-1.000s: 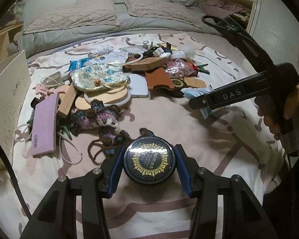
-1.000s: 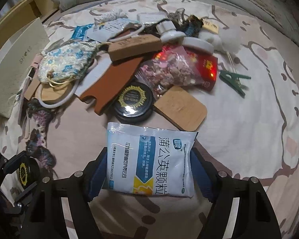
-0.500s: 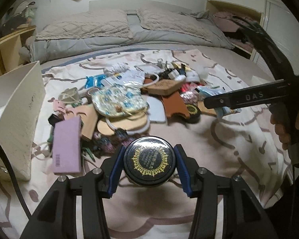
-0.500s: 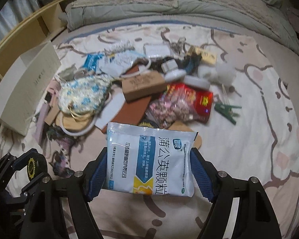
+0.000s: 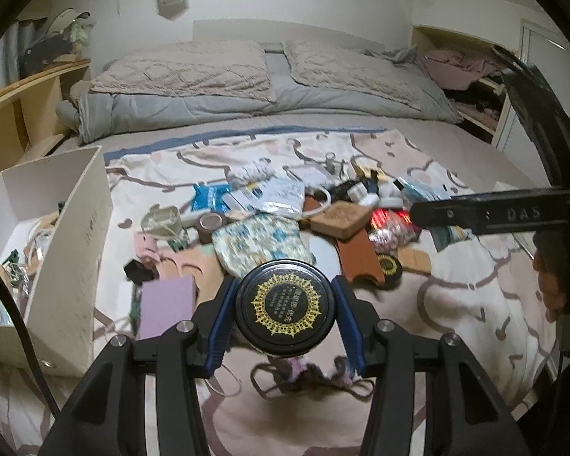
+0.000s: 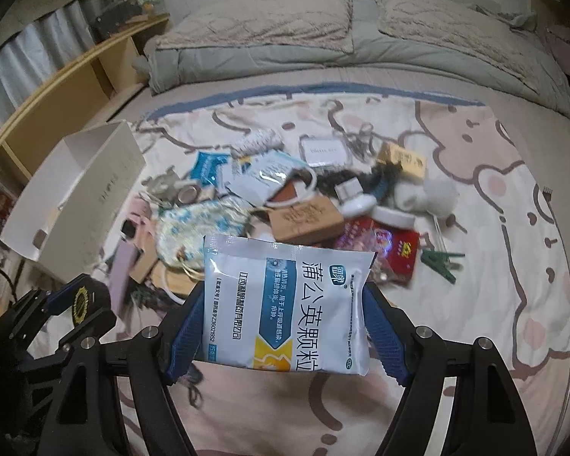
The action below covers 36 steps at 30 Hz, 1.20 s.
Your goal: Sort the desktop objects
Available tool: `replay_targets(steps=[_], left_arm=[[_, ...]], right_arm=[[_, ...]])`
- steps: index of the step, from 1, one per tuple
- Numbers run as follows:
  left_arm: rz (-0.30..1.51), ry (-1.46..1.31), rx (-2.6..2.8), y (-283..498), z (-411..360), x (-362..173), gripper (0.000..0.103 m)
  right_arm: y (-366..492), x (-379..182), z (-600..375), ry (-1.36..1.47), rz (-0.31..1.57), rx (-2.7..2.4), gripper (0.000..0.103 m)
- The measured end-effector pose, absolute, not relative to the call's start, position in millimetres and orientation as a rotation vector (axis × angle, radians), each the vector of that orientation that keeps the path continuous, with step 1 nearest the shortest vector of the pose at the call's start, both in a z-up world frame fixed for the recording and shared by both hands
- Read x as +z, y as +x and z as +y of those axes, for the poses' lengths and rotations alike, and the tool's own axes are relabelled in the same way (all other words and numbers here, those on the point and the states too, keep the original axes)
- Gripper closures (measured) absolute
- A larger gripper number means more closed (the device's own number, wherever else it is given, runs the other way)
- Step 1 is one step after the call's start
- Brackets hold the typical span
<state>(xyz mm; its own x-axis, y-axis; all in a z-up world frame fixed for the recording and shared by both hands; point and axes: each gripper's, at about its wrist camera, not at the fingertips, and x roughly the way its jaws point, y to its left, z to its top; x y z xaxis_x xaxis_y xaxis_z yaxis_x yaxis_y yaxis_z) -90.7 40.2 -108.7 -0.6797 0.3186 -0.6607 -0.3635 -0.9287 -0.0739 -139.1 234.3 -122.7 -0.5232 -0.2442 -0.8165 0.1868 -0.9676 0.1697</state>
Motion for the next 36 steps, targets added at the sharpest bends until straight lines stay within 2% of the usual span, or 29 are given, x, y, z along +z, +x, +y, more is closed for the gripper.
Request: replay_targets(steps=[24, 36], left_arm=[[0.059, -0.909, 2.724, -121.6, 16.8, -51.0, 0.053], [0.039, -0.860, 2.872, -139.6, -16.4, -23.1, 0.053]], right_arm=[[-143.1, -65.6, 202.6, 1.169, -0.124, -2.550, 0.025], [-156.8, -50.6, 180.6, 1.086, -0.053, -2.592, 0.025]])
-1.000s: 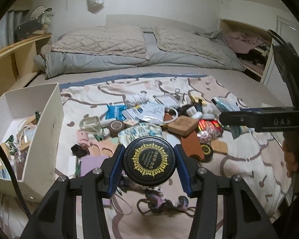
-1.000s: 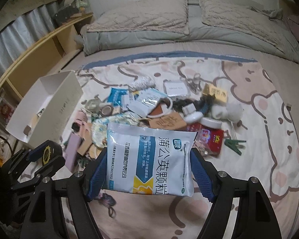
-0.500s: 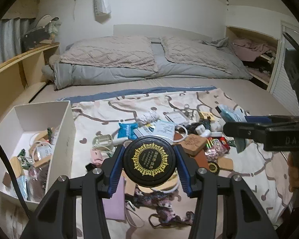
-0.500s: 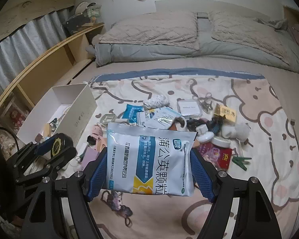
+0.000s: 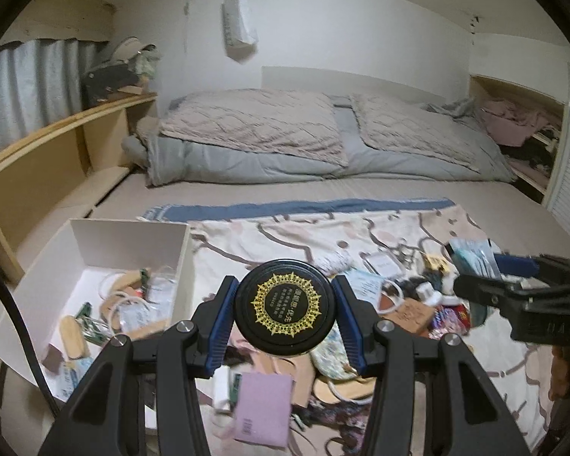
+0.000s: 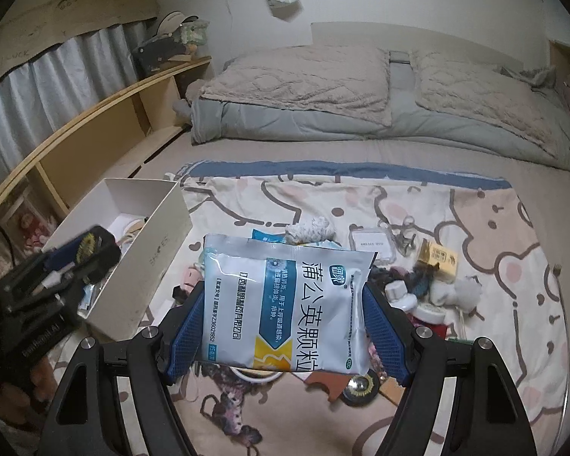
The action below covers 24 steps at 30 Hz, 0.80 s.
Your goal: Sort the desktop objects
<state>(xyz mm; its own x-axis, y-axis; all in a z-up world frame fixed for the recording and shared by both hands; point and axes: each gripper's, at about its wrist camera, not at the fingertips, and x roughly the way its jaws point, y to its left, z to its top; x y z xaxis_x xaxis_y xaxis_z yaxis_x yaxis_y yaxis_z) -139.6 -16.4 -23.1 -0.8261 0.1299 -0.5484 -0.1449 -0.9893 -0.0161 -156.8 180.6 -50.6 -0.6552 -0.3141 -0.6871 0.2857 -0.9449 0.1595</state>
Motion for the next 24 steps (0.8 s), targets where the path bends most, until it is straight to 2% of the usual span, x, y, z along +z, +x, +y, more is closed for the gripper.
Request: replay_targets(steps=[6, 15, 24], left_arm=[[0.041, -0.852, 2.941, -147.5, -42.7, -10.9, 0.053], [-0.065, -0.838, 3.072, -154.5, -98.5, 9.3, 0.053], [-0.129, -0.976, 3.145, -163.6, -151.5, -5.5, 0.053]], right_arm=[[-159.8, -47.3, 170.4, 1.072, -0.055, -2.576, 0.024], [-159.7, -41.7, 152.5, 1.040, -0.054, -2.557, 0.024], [-159.1, -35.2, 129.1, 1.003, -0.048, -2.519, 0.024]])
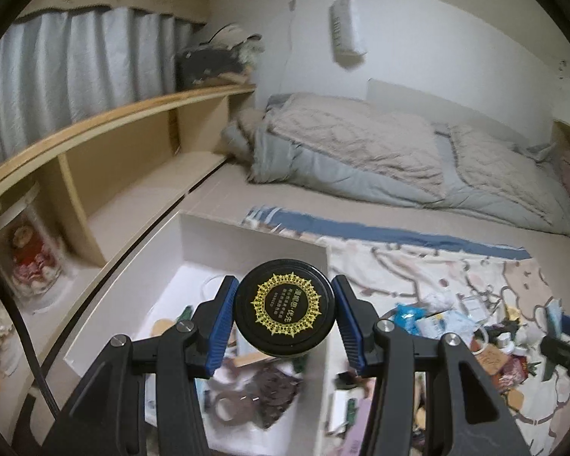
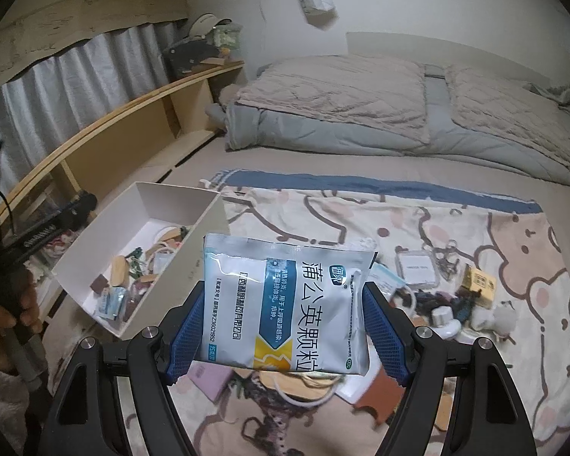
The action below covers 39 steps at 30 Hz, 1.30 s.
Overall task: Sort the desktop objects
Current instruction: 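Lower the left tool's black tin into the white box while the right tool follows with the packet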
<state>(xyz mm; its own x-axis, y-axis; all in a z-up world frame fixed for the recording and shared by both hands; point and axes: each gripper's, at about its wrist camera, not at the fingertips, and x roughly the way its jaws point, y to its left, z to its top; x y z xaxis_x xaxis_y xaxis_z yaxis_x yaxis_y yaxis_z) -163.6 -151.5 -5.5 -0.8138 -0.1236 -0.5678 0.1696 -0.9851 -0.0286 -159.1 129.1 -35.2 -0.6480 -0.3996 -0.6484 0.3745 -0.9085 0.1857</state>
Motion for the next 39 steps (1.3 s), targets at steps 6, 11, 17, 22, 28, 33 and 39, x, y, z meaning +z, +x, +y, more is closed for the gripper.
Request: replay_targets(steps=[6, 11, 17, 22, 28, 33, 39], left_arm=[[0.112, 0.977, -2.768, -162.4, -180.9, -28.2, 0.053], [0.115, 1.012, -2.724, -164.0, -197.2, -39.7, 0.053], [0.157, 1.018, -2.700, -171.7, -216.0, -49.2, 0.053], [0.226, 0.986, -2.666, -188.7, -232.2, -51.0, 0.053], [0.271, 0.970, -2.632, -218.8, -239.0, -53.7, 0.053], [0.238, 0.976, -2.618, -247.0, -231.8, -50.8, 0.053], [0.210, 0.976, -2.591, -274.4, -234.9, -58.2, 0.053]], right_arm=[[-156.4, -24.8, 106.6, 0.949, -0.045, -2.479, 0.024], [-153.1, -17.8, 87.8, 0.912, -0.041, -2.454, 0.024], [-151.3, -15.8, 65.6, 0.892, -0.021, -2.414, 0.025], [-149.2, -15.9, 47.7, 0.875, 0.007, -2.384, 0.024], [-146.2, -21.1, 32.5, 0.861, 0.052, -2.349, 0.024], [-145.4, -25.5, 25.6, 0.870, 0.039, -2.291, 0.024], [-147.9, -34.5, 20.0, 0.885, 0.062, -2.253, 0.024]])
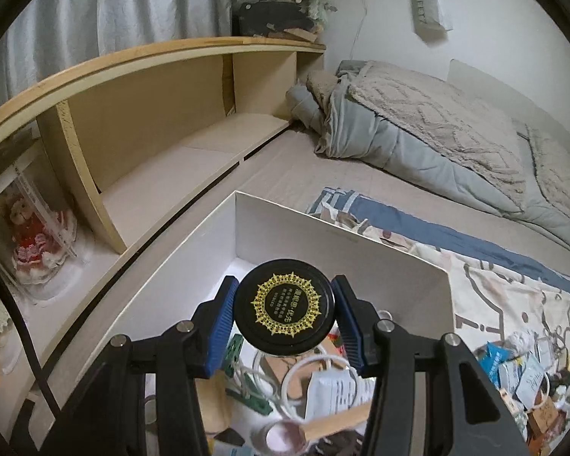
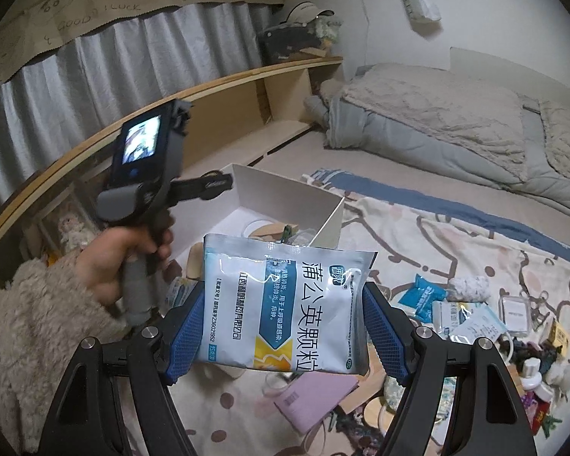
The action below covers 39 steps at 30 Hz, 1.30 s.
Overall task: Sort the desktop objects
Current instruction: 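Lower the left tool's black tin into the white box while the right tool follows with the packet, then open the left tool to release the black tin into the box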
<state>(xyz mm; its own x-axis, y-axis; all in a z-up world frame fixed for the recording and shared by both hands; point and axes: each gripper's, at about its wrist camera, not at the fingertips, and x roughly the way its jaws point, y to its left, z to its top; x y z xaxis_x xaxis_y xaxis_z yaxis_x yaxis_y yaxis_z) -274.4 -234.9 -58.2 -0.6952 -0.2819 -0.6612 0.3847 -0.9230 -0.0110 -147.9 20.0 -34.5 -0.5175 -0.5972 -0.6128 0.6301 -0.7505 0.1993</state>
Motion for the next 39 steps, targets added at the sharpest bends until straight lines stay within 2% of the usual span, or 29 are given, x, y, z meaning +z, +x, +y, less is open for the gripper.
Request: replay_targets(steps=[8, 20, 27, 28, 31, 39], left_arm=[[0.196, 1.021, -2.511, -301.5, -251.0, -75.4, 0.053], [0.297, 1.047, -2.540, -324.6, -265.9, -83.3, 0.053], [0.227, 1.019, -2.587, -327.3, -267.6, -86.7, 0.053], [0.228, 1.016, -2.595, -327.3, -269.5, -86.4, 0.052], [0.255, 0.974, -2.619, -322.2, -274.3, -82.7, 0.024], [0.258, 0.838, -2.712, -300.5, -282.4, -59.3, 0.023]], right_arm=[[-160.6, -45.4, 23.9, 0.908, 0.083, -2.255, 0.025], [-173.7, -59.6, 2.9, 0.911, 0.139, -2.248, 0.024], [-184.5, -48.2, -18.3, 0.867, 0.161, -2.262, 0.024], [-186.8, -47.6, -23.6, 0.863, 0.169, -2.265, 0.024], [-193.1, -48.2, -35.2, 0.864, 0.183, -2.266, 0.024], [-207.1, -51.7, -69.4, 0.859, 0.201, -2.244, 0.024]])
